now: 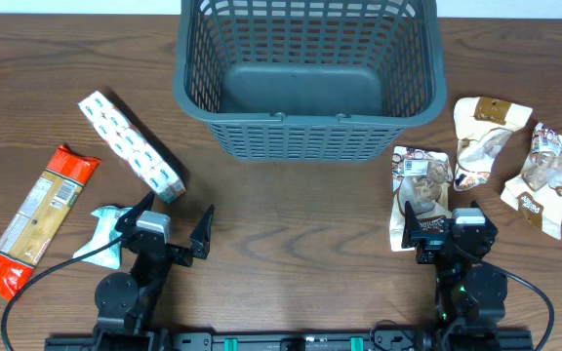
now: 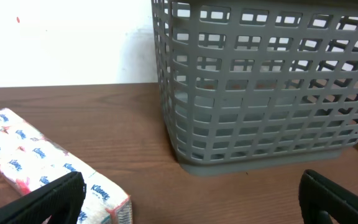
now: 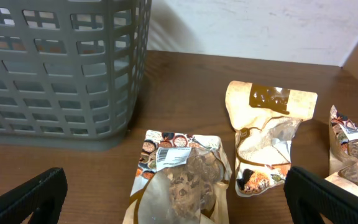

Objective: Pack container

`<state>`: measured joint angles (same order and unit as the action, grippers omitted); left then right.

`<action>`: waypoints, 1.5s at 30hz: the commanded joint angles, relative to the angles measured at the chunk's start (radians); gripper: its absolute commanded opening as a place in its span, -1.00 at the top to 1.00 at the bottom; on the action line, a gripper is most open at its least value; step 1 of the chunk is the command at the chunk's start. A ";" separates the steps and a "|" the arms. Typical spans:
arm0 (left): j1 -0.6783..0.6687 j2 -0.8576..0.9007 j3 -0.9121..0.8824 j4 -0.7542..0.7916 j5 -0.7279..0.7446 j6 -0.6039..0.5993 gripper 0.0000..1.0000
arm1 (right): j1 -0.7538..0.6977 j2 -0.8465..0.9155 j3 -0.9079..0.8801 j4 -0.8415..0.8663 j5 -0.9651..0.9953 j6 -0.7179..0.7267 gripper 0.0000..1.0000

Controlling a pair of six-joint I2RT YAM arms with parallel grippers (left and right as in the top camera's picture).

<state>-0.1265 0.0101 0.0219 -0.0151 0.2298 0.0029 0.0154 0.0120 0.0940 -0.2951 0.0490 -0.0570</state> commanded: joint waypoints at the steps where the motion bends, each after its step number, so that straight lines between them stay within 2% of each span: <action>1: -0.004 -0.006 -0.017 -0.034 0.024 -0.005 -0.97 | 0.012 -0.007 -0.004 -0.001 0.001 0.012 -0.98; 29: -0.004 -0.006 -0.017 -0.033 0.024 -0.005 -0.97 | 0.012 -0.007 -0.004 -0.001 -0.003 0.012 -0.99; 33: -0.004 -0.006 -0.017 -0.033 0.024 -0.004 -0.97 | 0.012 -0.007 -0.003 0.047 -0.020 0.040 -0.99; 36: -0.004 -0.006 -0.017 -0.024 -0.067 0.006 -0.97 | 0.012 -0.007 0.015 0.132 -0.032 0.118 -0.98; 39: -0.004 -0.006 -0.017 -0.027 -0.125 -0.002 -0.97 | 0.010 0.004 0.063 0.179 -0.031 0.130 -0.99; 42: -0.003 -0.006 -0.016 -0.057 -0.241 -0.048 -0.97 | 0.006 0.061 0.169 0.132 -0.032 0.130 -0.99; 45: -0.001 0.004 -0.014 -0.059 -0.322 -0.053 -0.97 | 0.002 0.179 0.330 0.000 -0.033 0.117 -0.99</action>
<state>-0.1265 0.0105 0.0231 -0.0357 0.0383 -0.0242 0.0151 0.1085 0.2935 -0.2440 0.0254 0.0456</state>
